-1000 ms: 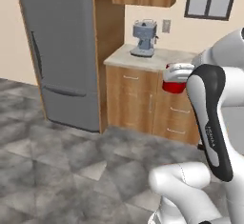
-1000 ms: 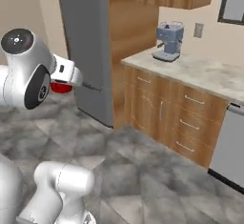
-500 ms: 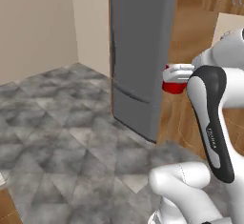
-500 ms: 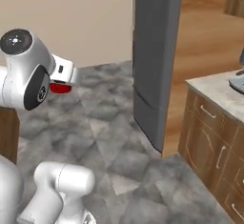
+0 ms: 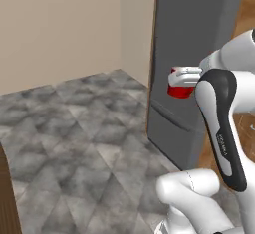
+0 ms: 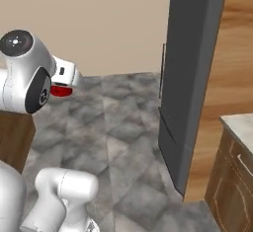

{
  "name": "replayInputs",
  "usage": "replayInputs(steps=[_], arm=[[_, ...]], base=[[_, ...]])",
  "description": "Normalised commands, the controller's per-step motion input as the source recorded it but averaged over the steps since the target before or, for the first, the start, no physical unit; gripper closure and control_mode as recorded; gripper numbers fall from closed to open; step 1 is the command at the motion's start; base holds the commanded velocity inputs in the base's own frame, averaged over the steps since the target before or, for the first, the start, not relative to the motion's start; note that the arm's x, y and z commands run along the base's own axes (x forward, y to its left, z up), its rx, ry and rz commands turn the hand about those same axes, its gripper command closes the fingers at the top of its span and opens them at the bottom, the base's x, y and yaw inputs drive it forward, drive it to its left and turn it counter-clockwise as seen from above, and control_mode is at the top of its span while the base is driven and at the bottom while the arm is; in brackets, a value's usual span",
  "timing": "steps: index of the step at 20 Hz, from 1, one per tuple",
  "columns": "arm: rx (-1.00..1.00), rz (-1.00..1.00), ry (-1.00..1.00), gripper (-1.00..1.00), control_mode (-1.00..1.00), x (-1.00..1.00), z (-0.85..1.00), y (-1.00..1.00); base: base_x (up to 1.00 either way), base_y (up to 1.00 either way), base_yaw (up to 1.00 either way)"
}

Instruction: There is a tray on the dining counter. Grab the cup, mug, and pitcher and place them on the tray. The pitcher may be placed next to the tray if it cannot fit the tray.

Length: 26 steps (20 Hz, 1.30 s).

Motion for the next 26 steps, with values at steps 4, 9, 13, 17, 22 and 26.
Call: replayInputs(steps=[4, 9, 13, 17, 22, 26], arm=[[0.00, 0.00, 0.00, 1.00, 1.00, 0.00, 0.00, 0.00], [0.00, 0.00, 0.00, 1.00, 1.00, 0.00, 0.00, 0.00], [0.00, 0.00, 0.00, 1.00, 1.00, 0.00, 0.00, 0.00], [0.00, 0.00, 0.00, 1.00, 1.00, 0.00, 0.00, 0.00], [0.00, 0.00, 0.00, 1.00, 1.00, 0.00, 0.00, 0.00], [0.00, 0.00, 0.00, 1.00, 1.00, 0.00, 0.00, 0.00]], base=[[1.00, -0.22, 0.48], [1.00, -0.37, 0.40], [1.00, -0.48, 0.21], [1.00, -0.39, 0.22], [1.00, -0.28, 0.18], [1.00, -0.09, 0.12]])
